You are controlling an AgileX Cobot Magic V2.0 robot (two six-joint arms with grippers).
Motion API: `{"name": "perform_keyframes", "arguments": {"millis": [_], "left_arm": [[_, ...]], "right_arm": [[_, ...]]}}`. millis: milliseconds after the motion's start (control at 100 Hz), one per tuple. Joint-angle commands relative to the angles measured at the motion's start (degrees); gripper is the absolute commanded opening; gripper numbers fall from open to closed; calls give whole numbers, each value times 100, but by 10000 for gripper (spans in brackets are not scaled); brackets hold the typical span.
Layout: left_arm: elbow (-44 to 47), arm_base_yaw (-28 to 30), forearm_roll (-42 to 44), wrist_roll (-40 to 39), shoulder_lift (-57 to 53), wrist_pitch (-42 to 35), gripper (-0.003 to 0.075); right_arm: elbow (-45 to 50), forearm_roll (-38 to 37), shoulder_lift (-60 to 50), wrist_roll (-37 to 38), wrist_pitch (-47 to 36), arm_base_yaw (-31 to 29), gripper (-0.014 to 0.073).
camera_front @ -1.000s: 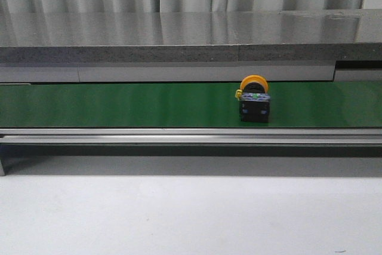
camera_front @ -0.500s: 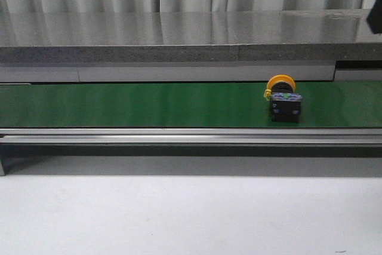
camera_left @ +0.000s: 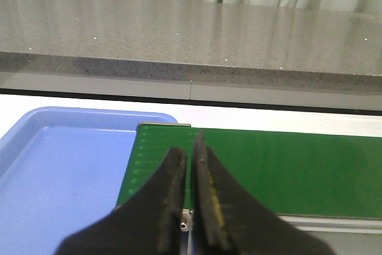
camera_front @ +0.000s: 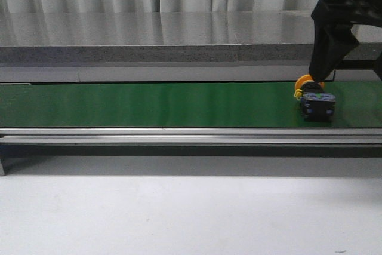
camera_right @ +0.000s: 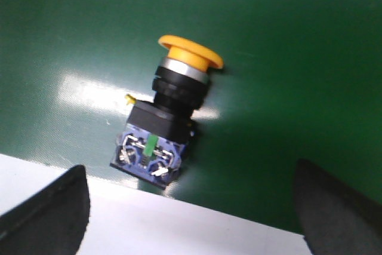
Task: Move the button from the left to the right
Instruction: 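Lower the right gripper onto the button and grasp it, then lift the button off the belt and carry it over the green tray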
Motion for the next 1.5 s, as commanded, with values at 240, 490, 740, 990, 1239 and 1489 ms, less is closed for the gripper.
{"name": "perform_keyframes", "arguments": {"millis": [240, 490, 740, 990, 1239, 1489], "left_arm": [[-152, -58, -70, 12, 48, -496, 5], [-152, -58, -70, 12, 48, -496, 5], [-152, -58, -70, 12, 48, -496, 5], [-152, -58, -70, 12, 48, -496, 5], [-152, -58, -70, 12, 48, -496, 5], [-152, -58, -70, 12, 48, -496, 5]], "right_arm": [[-191, -45, 222, -79, -495, 16, 643], [-191, -314, 601, -79, -498, 11, 451], [-280, -338, 556, -79, -355, 11, 203], [-896, -629, 210, -79, -75, -21, 204], [-1667, -1489, 163, -79, 728, -401, 205], [-1717, -1703, 171, -309, 792, -1552, 205]]}}
